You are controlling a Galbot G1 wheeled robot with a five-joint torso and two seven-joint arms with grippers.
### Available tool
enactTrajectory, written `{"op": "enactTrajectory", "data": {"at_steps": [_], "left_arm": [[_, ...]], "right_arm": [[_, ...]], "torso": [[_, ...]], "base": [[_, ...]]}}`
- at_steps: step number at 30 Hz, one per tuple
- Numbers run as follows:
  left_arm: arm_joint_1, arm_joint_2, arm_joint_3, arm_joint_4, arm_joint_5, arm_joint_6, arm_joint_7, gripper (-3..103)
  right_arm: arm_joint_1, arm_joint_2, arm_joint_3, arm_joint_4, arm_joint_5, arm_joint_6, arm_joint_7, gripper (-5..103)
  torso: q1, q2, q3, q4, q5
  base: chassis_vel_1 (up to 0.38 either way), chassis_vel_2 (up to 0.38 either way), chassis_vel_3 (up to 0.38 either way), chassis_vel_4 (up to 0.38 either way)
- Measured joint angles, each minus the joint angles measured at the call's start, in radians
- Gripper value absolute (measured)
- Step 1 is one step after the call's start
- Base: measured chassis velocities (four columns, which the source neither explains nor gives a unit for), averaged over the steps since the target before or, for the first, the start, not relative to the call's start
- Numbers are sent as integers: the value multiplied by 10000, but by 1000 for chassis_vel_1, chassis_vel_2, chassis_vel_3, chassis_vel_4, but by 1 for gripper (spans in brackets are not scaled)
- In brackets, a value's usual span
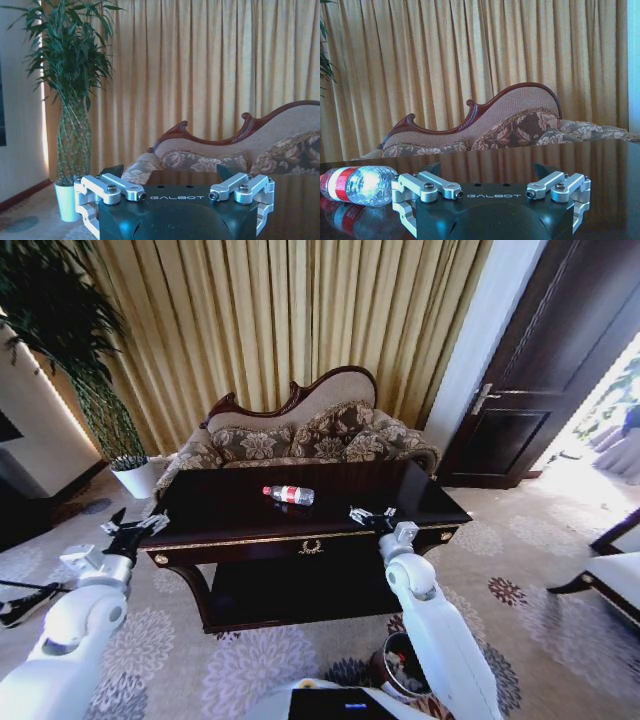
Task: Move to the front of the table and place the trash on the table into the trash bin.
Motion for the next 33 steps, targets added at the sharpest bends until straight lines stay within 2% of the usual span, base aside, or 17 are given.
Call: {"op": "enactTrajectory", "data": {"at_steps": [8, 13, 23, 33], "left_arm": [[-69, -41, 133, 65, 683, -18, 147, 100], [-326, -79, 424, 285, 826, -489, 591, 100], [-314, 85, 458, 228, -128, -614, 1493, 100], [-259, 101, 418, 250, -277, -603, 1641, 100]], "right_arm": [[43, 32, 35, -50, -635, -4, 389, 100], [-56, 15, 153, 55, -863, -194, 825, 100], [-137, -82, 250, 254, -379, -200, 449, 100], [-146, -106, 208, 232, -263, -178, 185, 100]], "torso": [[-1, 0, 0, 1, 0], [-1, 0, 0, -3, 0], [0, 0, 0, 0, 0], [0, 0, 0, 0, 0]], "base": [[0, 0, 0, 0], [0, 0, 0, 0], [0, 0, 0, 0], [0, 0, 0, 0]]}}
